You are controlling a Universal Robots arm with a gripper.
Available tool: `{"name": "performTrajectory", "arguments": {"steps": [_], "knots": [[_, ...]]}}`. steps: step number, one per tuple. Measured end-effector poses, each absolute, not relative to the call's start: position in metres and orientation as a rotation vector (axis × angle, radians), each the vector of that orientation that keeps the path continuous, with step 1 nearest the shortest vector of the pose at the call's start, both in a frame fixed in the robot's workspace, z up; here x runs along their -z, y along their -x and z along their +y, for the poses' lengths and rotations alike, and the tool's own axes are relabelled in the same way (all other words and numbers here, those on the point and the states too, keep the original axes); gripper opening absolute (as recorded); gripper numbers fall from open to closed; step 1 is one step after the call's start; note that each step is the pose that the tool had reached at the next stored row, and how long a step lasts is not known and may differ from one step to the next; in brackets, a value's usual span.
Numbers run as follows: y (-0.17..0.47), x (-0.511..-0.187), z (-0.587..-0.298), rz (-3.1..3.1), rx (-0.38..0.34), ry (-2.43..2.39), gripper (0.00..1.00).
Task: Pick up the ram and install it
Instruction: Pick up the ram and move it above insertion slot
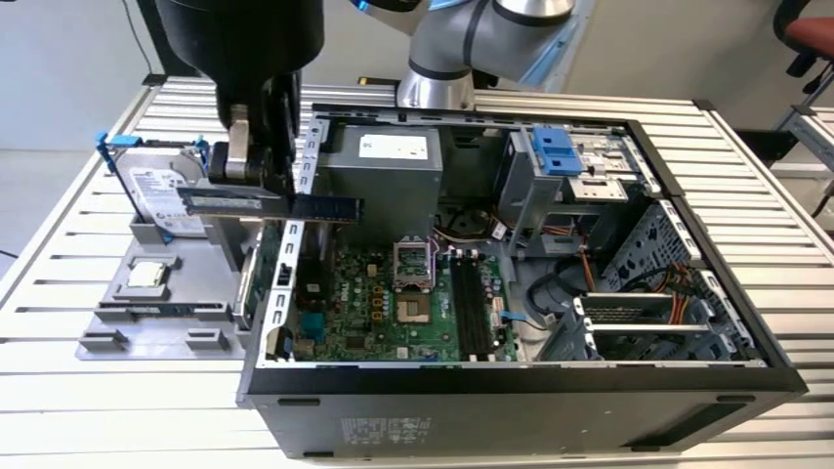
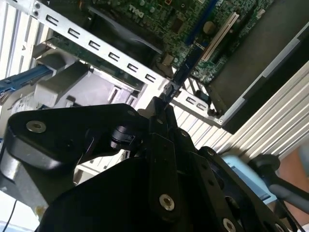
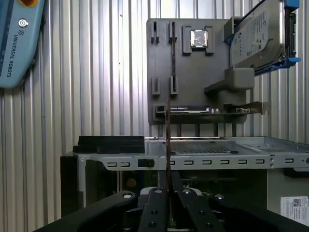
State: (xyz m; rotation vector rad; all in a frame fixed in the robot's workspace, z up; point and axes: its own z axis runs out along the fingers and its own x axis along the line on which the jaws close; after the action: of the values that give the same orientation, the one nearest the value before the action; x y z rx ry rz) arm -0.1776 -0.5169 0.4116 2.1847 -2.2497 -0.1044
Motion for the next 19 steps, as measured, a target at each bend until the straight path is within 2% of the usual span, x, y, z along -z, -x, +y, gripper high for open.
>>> {"name": "performTrajectory", "arguments": {"steps": [19], "knots": [[0.138,-0.412,-0.517,-2.247,0.108,-2.184,0.0]]}}
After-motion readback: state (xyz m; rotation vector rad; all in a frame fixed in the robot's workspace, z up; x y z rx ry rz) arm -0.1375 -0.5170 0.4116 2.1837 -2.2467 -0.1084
